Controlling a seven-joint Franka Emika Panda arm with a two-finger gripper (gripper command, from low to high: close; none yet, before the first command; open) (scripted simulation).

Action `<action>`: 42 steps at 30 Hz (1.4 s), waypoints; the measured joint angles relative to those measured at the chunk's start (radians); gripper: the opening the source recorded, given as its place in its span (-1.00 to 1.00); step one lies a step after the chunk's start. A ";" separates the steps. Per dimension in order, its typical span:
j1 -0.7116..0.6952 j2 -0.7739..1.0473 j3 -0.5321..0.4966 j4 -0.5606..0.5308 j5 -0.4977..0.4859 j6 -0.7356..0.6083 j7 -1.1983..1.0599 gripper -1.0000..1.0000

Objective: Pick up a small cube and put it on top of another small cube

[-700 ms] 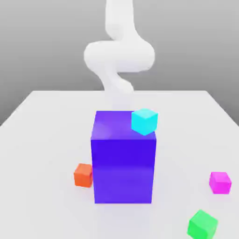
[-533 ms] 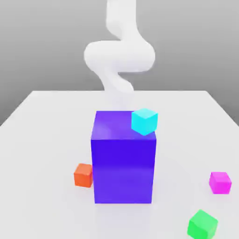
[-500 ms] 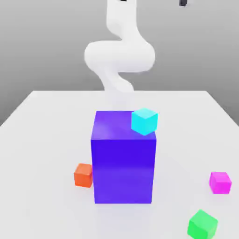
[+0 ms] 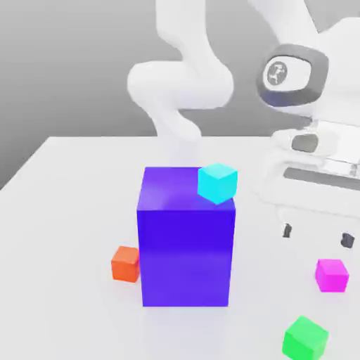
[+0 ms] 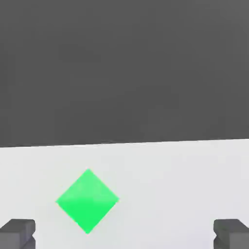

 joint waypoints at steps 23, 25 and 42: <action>0.296 0.390 -0.156 -0.021 -0.177 0.282 0.341 -1.00; 0.253 0.350 -0.102 -0.035 -0.124 0.257 0.301 -1.00; 0.022 0.347 -0.158 0.173 0.141 0.078 0.316 1.00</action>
